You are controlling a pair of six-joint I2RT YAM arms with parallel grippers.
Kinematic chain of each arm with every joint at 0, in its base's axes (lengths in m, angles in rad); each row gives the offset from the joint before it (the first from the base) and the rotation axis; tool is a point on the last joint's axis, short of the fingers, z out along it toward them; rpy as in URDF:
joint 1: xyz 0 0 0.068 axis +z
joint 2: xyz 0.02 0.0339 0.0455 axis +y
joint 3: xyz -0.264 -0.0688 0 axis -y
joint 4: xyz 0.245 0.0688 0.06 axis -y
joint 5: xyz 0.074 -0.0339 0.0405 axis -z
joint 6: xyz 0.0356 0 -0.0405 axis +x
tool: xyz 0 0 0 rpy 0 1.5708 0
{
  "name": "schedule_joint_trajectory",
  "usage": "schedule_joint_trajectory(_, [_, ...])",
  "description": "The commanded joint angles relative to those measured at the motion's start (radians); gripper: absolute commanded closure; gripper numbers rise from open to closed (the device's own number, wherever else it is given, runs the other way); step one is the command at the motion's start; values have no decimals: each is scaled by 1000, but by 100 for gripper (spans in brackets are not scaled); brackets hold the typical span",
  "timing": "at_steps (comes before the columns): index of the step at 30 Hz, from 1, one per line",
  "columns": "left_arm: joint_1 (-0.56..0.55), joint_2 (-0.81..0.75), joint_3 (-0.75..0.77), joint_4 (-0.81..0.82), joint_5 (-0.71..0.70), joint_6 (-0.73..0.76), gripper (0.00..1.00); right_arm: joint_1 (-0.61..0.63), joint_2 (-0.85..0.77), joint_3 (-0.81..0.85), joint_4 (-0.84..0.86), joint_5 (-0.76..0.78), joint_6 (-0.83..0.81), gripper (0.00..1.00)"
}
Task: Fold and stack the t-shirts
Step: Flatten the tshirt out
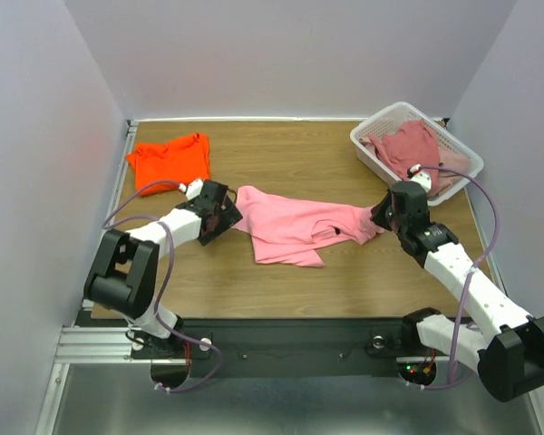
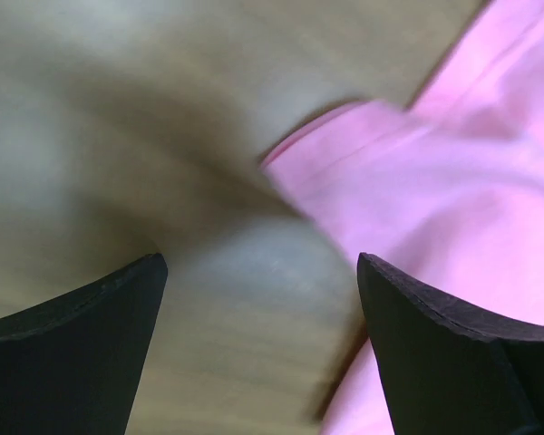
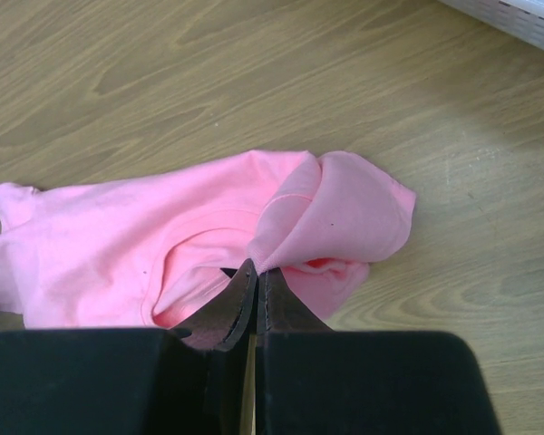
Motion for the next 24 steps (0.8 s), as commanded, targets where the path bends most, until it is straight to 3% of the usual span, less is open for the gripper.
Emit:
schedule_joint_trajectory(1, [0, 99, 99, 19, -18, 75, 2, -2, -22, 2, 42, -4, -14, 100])
schedule_joint_trajectory(6, [0, 254, 170, -15, -55, 73, 6, -1, -25, 1, 42, -16, -15, 100])
schedule_joint_trajectory(13, [-33, 389, 297, -79, -98, 88, 38, -1, -26, -2, 41, 1, -20, 100])
schedule_joint_trajectory(14, [-35, 396, 306, -85, -100, 93, 45, -1, -28, -2, 42, 4, -21, 99])
schedule_joint_trajectory(15, [-38, 400, 319, -88, -97, 101, 63, -1, -28, -2, 42, 5, -21, 100])
schedule_joint_trajectory(16, [-39, 403, 320, -88, -92, 105, 68, -1, -29, -4, 42, 9, -21, 100])
schedule_joint_trajectory(17, [-42, 403, 320, -85, -89, 110, 88, -1, -29, -4, 42, 10, -21, 100])
schedule_joint_trajectory(18, [-42, 403, 320, -87, -78, 113, 100, -1, -31, -4, 42, 10, -23, 100])
schedule_joint_trajectory(24, [-42, 283, 310, -94, -32, 157, 100, -1, -43, 14, 36, 30, -44, 100])
